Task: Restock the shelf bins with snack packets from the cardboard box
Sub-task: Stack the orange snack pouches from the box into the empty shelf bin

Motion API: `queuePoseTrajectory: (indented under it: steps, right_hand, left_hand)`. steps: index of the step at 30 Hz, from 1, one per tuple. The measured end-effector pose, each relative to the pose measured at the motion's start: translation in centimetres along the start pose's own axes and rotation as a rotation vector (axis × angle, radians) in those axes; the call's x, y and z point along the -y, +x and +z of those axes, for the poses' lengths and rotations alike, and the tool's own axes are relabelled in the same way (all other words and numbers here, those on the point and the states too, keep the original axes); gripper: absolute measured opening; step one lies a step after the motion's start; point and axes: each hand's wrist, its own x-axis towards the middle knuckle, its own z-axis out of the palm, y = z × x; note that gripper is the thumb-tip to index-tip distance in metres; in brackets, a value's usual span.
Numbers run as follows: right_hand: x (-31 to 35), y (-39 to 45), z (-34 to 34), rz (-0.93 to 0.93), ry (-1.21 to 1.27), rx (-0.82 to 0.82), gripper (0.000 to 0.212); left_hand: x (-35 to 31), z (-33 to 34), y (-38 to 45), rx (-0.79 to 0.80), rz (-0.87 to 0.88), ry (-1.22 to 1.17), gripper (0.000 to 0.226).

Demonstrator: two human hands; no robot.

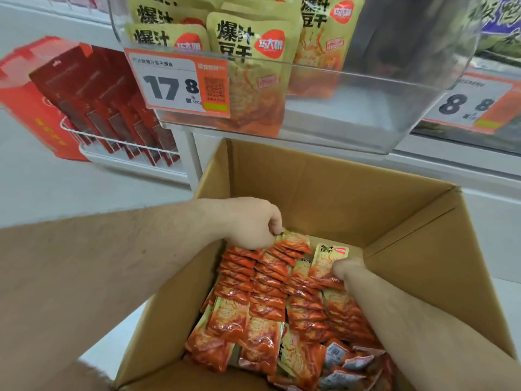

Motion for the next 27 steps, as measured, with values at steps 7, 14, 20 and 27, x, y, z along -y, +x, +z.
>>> queuePoseTrajectory:
  steps: [7, 14, 20, 27]
  right_hand:
    - [-0.8, -9.5, -2.4, -0.066, 0.482, 0.209, 0.017]
    - [4.9, -18.9, -2.1, -0.364, 0.615, 0.865, 0.019]
    - [3.6, -9.1, -2.8, -0.174, 0.201, 0.184, 0.022]
    - [1.6, -2.7, 2.6, -0.018, -0.168, 0.234, 0.029]
  left_hand:
    - [-0.1, 0.1, -0.9, -0.160, -0.076, -0.290, 0.040]
    - [-0.3, 1.0, -0.8, -0.131, -0.221, -0.749, 0.033]
    - [1.0, 0.7, -0.4, -0.237, -0.235, -0.749, 0.026]
    - [1.7, 1.2, 0.2, -0.178, -0.244, -0.729, 0.027]
